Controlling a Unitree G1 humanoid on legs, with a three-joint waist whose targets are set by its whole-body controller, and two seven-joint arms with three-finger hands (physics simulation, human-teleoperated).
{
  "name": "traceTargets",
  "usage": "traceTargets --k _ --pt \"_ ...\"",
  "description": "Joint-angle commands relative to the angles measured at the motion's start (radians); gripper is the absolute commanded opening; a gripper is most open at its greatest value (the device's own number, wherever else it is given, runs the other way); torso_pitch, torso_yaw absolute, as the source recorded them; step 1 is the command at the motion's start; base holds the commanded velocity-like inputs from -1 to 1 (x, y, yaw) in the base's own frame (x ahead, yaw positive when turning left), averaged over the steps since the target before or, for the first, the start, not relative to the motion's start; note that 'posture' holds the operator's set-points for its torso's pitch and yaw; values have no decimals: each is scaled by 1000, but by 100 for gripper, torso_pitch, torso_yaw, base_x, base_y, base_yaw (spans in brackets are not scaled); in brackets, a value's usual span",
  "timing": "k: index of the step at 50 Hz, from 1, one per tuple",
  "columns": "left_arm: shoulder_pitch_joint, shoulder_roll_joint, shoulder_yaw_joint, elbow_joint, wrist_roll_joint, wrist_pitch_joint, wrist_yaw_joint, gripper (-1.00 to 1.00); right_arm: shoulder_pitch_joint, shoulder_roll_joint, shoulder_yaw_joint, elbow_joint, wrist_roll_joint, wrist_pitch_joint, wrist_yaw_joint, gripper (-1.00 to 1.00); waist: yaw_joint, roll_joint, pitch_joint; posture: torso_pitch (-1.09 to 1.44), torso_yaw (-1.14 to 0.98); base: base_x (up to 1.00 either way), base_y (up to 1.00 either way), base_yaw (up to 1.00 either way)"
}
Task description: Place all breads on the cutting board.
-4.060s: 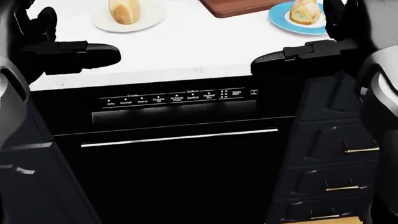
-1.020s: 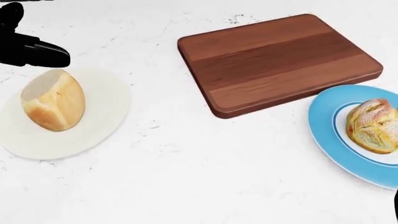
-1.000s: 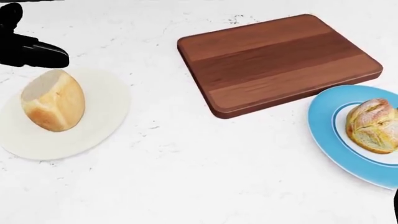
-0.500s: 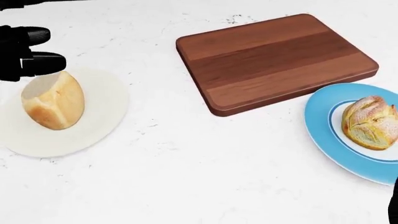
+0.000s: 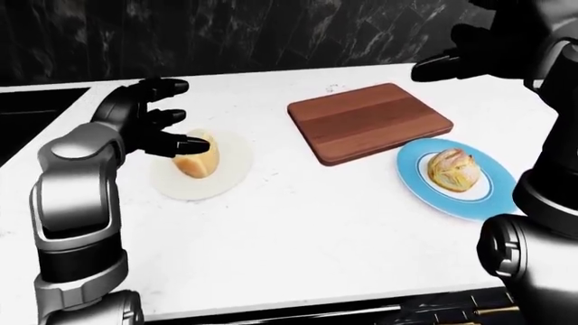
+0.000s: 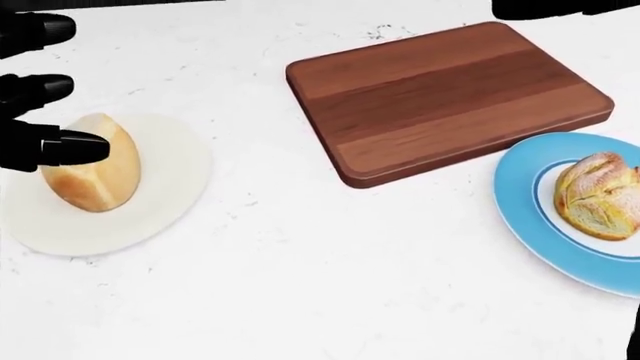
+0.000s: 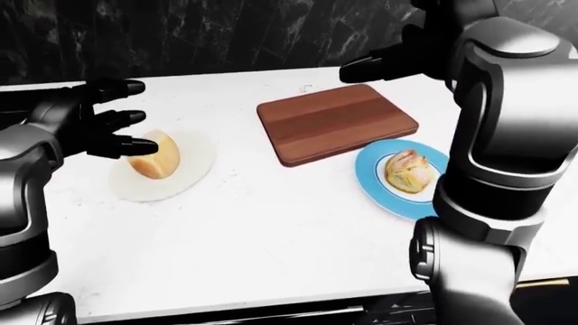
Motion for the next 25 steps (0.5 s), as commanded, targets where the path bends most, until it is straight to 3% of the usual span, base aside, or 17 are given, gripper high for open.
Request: traceTargets --k 1,16,25 --pt "-7 -1 6 -22 22 -50 3 53 -30 -14 -9 -25 -3 -23 -3 100 0 -7 -23 0 0 0 0 0" --pt "-12 -47 -10 46 72 -96 -8 50 -13 -10 -9 -28 -3 -35 -5 100 1 0 -28 0 0 0 0 0" --pt "-65 -47 -51 139 104 -110 -62 53 -8 -5 -10 -22 -2 -45 -9 100 2 -4 -28 0 0 0 0 0"
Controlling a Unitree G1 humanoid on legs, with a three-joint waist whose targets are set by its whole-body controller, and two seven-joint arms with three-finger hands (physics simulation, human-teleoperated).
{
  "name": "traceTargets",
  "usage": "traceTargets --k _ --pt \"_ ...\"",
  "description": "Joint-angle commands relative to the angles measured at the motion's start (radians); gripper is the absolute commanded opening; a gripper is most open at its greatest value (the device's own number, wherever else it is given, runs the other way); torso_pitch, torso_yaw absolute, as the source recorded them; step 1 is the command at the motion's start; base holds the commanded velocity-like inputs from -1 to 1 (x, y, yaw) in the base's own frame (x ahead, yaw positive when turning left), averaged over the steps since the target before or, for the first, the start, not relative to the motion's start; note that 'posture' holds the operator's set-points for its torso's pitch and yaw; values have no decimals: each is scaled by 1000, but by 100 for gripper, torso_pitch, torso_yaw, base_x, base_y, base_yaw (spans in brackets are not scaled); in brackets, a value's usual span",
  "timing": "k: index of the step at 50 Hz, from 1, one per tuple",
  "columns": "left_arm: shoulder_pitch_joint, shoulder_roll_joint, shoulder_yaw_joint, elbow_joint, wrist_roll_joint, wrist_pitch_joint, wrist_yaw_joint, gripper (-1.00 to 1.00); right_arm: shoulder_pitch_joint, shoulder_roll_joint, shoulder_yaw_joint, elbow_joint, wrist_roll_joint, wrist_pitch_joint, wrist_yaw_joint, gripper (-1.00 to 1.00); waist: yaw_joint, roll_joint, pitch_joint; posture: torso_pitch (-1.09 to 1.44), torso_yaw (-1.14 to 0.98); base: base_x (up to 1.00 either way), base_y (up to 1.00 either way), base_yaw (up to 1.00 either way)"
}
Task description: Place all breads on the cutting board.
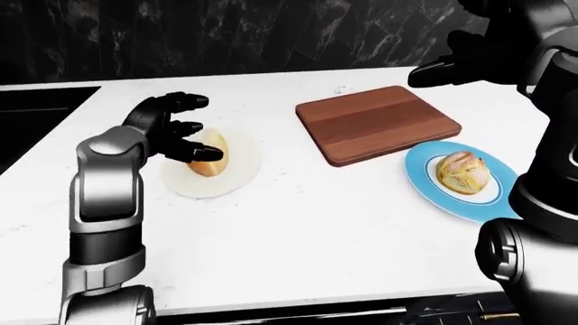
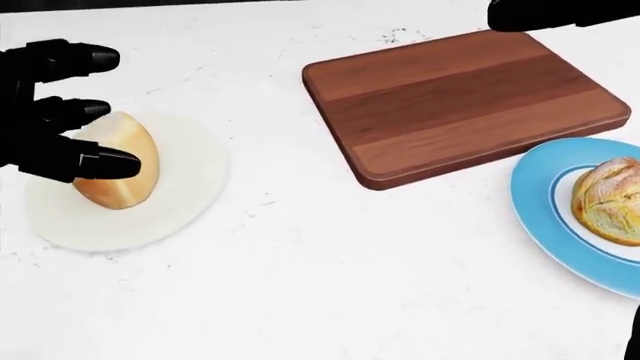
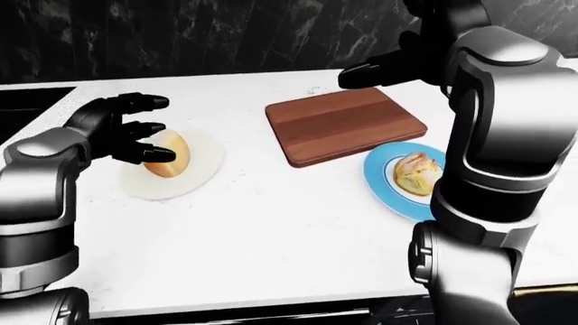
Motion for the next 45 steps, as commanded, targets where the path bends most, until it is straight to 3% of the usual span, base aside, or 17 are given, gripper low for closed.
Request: traceTargets --k 1,16,32,45 --pt "-34 3 8 -9 22 -40 -7 53 -35 -13 -10 -26 -4 -26 -4 100 -3 -6 -24 0 0 0 0 0" --pt "-93 -13 -4 103 112 -108 -47 47 -17 -17 -19 -61 5 -6 -10 100 -1 -25 -21 0 0 0 0 0" --pt "-99 -20 -3 95 132 -108 -60 22 -25 -21 -19 -61 15 2 -17 100 0 -25 -23 0 0 0 0 0" --pt "-131 -20 -5 132 131 -123 -54 13 -23 -18 -20 -52 21 -8 -24 100 0 -26 -23 0 0 0 0 0"
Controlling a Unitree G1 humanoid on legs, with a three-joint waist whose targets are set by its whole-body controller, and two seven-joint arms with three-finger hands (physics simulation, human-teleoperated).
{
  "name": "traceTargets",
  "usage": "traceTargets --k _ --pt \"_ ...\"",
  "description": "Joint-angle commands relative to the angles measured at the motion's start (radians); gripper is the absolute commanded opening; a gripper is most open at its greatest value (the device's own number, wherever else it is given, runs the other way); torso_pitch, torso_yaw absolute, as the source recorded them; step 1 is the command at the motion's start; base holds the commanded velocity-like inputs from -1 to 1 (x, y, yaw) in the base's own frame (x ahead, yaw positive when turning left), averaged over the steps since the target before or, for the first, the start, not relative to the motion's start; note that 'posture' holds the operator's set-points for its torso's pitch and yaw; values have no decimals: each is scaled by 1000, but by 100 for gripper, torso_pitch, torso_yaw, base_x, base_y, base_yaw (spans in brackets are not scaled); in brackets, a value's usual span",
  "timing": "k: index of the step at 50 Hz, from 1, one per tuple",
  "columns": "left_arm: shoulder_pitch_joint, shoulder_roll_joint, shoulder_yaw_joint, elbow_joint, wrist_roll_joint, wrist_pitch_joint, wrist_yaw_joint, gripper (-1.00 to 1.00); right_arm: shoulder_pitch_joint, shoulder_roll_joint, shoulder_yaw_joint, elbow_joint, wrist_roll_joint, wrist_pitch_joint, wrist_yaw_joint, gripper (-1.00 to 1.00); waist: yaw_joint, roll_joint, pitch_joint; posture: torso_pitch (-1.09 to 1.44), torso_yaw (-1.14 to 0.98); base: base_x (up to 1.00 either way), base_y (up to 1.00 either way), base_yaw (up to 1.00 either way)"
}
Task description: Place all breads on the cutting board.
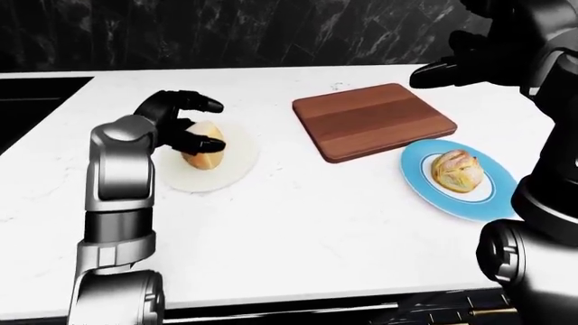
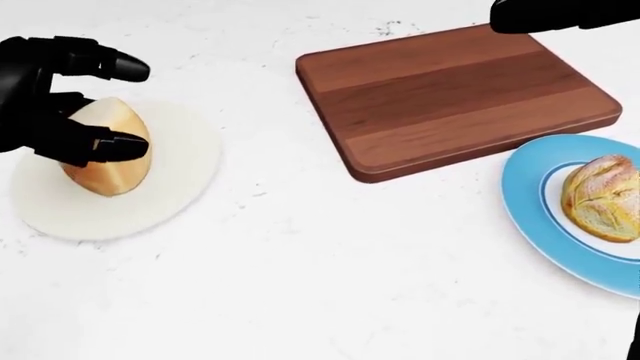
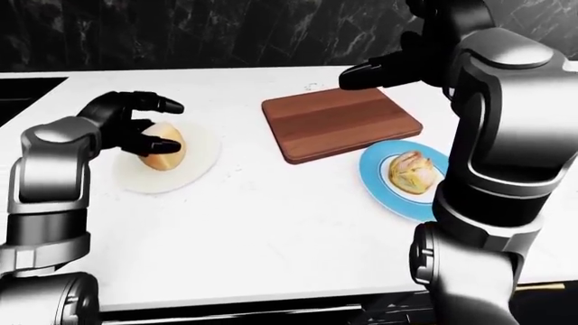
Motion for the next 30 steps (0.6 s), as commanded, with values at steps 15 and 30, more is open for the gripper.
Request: traceTargets --k 15,30 --pt "-115 24 -5 20 13 -20 -9 -27 -20 -1 -20 -29 9 -29 -26 100 -2 -1 -30 0 0 0 0 0" --pt "-518 -17 -57 455 32 -134 7 -33 -50 -5 -27 29 34 -63 -54 100 3 -12 -25 0 0 0 0 0"
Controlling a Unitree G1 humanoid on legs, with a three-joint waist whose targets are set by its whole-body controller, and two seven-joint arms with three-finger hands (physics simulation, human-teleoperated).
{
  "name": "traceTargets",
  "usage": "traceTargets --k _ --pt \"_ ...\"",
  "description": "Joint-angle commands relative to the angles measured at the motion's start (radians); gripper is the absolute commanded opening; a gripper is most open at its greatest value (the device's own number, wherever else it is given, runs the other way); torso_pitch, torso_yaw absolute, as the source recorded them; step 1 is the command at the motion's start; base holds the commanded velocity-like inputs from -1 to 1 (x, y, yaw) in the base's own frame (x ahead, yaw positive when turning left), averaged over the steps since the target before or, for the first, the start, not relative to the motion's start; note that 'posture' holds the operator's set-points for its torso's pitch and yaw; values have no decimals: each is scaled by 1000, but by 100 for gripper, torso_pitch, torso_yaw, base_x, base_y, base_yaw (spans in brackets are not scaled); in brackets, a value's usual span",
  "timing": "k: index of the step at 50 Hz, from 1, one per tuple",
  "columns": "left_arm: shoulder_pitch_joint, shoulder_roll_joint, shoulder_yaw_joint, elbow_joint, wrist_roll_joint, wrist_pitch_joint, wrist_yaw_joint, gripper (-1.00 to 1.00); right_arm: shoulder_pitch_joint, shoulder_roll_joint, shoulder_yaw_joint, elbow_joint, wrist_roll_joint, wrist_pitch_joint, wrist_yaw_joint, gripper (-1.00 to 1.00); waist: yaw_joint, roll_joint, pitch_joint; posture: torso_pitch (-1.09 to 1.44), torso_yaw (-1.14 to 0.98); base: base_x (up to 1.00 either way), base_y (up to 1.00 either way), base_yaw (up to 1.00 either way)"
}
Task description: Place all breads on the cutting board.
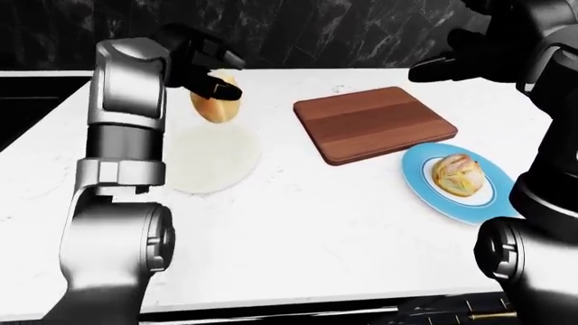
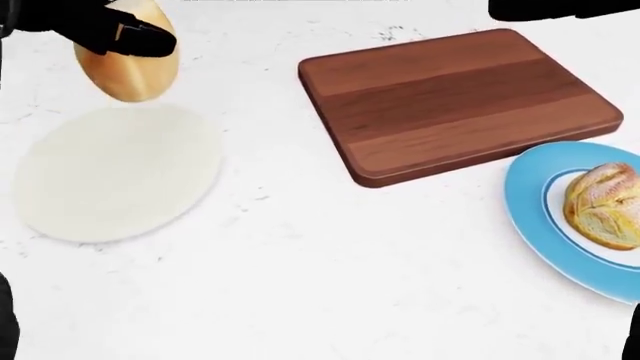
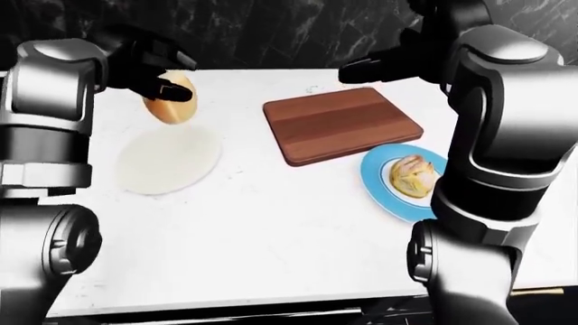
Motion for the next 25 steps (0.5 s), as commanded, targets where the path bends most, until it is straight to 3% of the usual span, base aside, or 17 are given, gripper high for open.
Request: traceTargets --k 1,5,9,25 --pt "-103 -10 2 63 -9 -84 35 -33 -37 -19 -14 -16 0 -35 -8 100 0 -1 -31 0 0 0 0 0" --pt "-278 -64 -3 339 -28 -194 103 -33 -27 -27 -27 -25 10 -33 -12 100 3 -9 -32 0 0 0 0 0" --pt "-390 -117 0 510 -52 -266 154 -33 -5 -42 -49 -29 27 -44 -13 100 4 -19 -31 0 0 0 0 0" --pt "-491 -336 21 664 -99 -342 258 -38 80 -114 -121 -47 112 -60 -43 100 4 -47 -27 0 0 0 0 0"
